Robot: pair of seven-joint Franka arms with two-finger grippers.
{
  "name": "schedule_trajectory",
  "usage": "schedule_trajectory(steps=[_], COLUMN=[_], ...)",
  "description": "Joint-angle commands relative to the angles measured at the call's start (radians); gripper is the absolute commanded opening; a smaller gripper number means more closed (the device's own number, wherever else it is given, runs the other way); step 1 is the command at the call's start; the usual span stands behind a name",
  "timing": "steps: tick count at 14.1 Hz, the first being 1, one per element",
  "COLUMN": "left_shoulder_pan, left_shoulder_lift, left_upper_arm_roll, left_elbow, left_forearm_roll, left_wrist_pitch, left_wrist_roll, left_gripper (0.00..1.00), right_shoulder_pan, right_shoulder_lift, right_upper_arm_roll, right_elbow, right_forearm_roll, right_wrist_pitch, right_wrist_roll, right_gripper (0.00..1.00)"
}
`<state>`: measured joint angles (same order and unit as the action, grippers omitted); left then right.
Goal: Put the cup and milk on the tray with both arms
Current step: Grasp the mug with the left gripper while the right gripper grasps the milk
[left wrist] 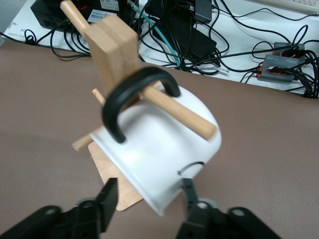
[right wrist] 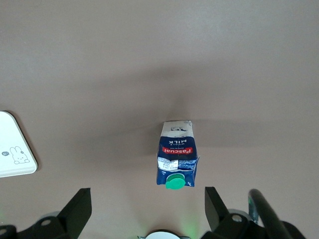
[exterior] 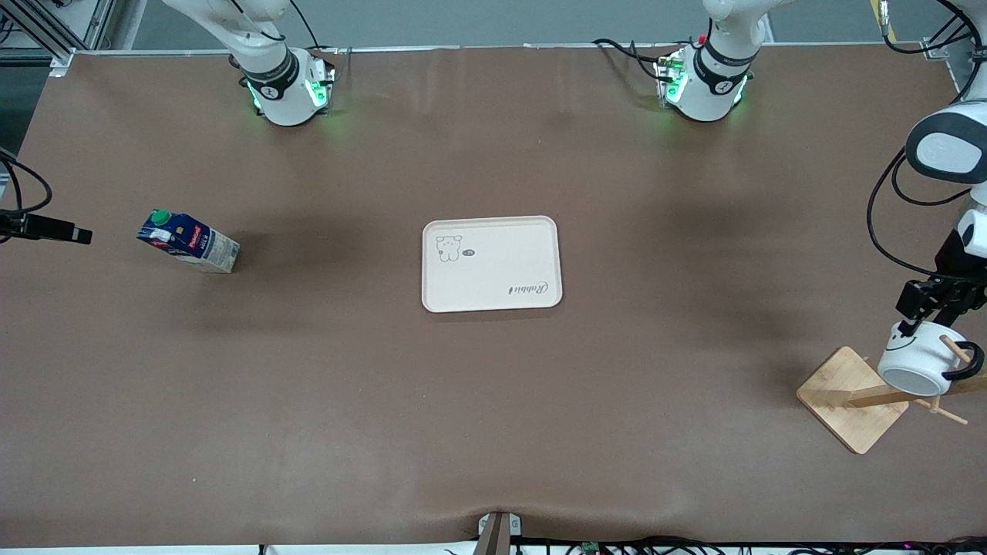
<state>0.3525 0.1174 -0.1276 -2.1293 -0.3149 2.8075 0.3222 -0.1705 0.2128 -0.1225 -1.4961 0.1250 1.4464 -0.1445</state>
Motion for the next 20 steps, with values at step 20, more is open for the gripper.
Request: schedule_trajectory(steps=[20], left_shoulder_pan=[-0.001], left_shoulder_lift=[-0.145], left_upper_arm_roll=[-0.231], left_elbow=[0.038], left_forearm_roll=[-0.012], left_wrist_pitch=[-0.253], left_wrist_roll=[-0.288], left_gripper=[0.00], right_shoulder_pan=[0.006], right_shoulder_lift=[-0.211], right_upper_arm_roll=[0.007], right_elbow=[-0.478], right_forearm_roll=[-0.030], right_wrist_pitch=[0.210], right_wrist_roll=[0.118], right_gripper=[1.00])
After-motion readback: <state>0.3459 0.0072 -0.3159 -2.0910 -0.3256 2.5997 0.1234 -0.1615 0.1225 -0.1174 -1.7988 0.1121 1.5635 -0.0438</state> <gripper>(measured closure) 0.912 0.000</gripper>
